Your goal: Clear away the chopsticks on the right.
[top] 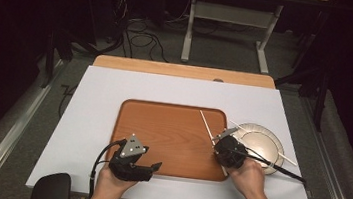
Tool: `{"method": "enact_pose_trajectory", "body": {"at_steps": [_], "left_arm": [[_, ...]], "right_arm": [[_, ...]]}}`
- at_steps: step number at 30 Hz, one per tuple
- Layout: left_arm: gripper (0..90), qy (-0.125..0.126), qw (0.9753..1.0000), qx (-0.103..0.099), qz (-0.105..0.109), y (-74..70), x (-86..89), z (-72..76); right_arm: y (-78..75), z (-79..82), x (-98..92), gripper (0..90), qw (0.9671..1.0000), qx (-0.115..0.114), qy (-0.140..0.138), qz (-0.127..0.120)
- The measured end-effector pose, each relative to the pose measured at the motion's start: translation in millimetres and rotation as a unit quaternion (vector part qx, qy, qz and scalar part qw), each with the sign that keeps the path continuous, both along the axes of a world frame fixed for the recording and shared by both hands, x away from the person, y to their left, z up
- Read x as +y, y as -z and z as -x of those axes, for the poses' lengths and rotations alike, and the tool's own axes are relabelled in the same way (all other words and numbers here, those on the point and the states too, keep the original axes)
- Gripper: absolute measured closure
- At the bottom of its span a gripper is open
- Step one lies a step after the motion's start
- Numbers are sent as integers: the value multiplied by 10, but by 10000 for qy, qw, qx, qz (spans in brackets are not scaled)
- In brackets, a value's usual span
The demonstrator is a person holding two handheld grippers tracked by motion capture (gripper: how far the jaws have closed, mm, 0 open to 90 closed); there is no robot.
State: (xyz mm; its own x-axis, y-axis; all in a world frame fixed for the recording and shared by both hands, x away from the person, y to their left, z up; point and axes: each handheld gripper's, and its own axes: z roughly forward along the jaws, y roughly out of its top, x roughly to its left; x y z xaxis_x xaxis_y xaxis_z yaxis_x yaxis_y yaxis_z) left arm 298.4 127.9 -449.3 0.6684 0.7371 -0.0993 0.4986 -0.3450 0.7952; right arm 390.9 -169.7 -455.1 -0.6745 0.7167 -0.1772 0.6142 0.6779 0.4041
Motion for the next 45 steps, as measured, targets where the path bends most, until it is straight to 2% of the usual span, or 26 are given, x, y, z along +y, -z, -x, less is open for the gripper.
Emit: {"method": "enact_pose_trajectory", "body": {"at_steps": [5, 9, 10, 11, 12, 15, 16, 17, 19, 20, 22, 25, 28, 29, 30, 31, 32, 34, 36, 38, 40, 43, 45], "left_arm": [[333, -10, 10000, -1, 14, -2, 5, -2], [333, -5, 10000, 24, 0, 8, -2, -12], [333, 3, 10000, 18, -1, 8, -3, -11], [333, 3, 10000, 18, -1, 8, -3, -11], [333, 2, 10000, 13, -2, 8, -3, -9], [333, -3, 10000, 14, 0, 7, -6, -6], [333, -3, 10000, 14, 0, 8, -8, -5], [333, -3, 10000, 14, 0, 8, -8, -5], [333, -4, 10000, 35, -20, 14, -10, -13], [333, -4, 10000, 35, -20, 14, -10, -13], [333, 3, 10000, 28, -17, 14, -15, -9], [333, 6, 10000, 33, -21, 13, -16, -6], [333, 5, 10000, 30, -13, 13, -19, -5], [333, 5, 10000, 30, -13, 13, -19, -5], [333, 5, 10000, 35, -25, 15, -20, -7], [333, -2, 10000, 36, -21, 16, -19, -9], [333, -5, 10000, 35, -18, 15, -17, -10], [333, -10, 10000, 36, -18, 16, -17, -11], [333, -8, 10000, 44, -20, 19, -22, -10], [333, -1, 10000, 43, -24, 21, -29, -8], [333, 3, 10000, 43, -13, 20, -31, -6], [333, -13, 10000, 49, -11, 21, -25, -11], [333, -24, 10000, 49, -16, 22, -18, -11]], "right_arm": [[-2, 7, -5, 772, 10000, 30, 12, -79], [-63, 43, -42, 756, 9998, -39, -18, -201], [-118, 63, -74, 753, 9994, -45, -58, -347], [-118, 63, -74, 753, 9994, -45, -58, -347], [-182, 95, -109, 749, 9987, -55, -75, -498], [-248, 115, -152, 746, 9980, -131, -164, -592], [-335, 130, -219, 740, 9967, -194, -236, -747], [-335, 130, -219, 740, 9967, -194, -236, -747], [-463, 121, -325, 718, 9951, -276, -286, -903], [-463, 121, -325, 718, 9951, -276, -286, -903], [-596, 88, -456, 721, 9943, -446, -273, -929], [-711, 56, -602, 722, 9938, -596, -193, -915], [-807, 24, -764, 724, 9932, -711, -102, -916], [-807, 24, -764, 724, 9932, -711, -102, -916], [-832, 11, -827, 726, 9931, -741, -56, -908], [-873, -22, -973, 738, 9922, -835, 40, -923], [-890, -39, -1050, 742, 9916, -827, 133, -981], [-913, -68, -1203, 754, 9900, -863, 266, -1081], [-920, -74, -1264, 757, 9897, -865, 359, -1084], [-919, -88, -1385, 761, 9901, -861, 465, -1005], [-909, -95, -1417, 761, 9905, -838, 486, -979], [-825, -144, -1536, 761, 9916, -741, 661, -829], [-795, -161, -1575, 762, 9916, -721, 696, -816]]}}
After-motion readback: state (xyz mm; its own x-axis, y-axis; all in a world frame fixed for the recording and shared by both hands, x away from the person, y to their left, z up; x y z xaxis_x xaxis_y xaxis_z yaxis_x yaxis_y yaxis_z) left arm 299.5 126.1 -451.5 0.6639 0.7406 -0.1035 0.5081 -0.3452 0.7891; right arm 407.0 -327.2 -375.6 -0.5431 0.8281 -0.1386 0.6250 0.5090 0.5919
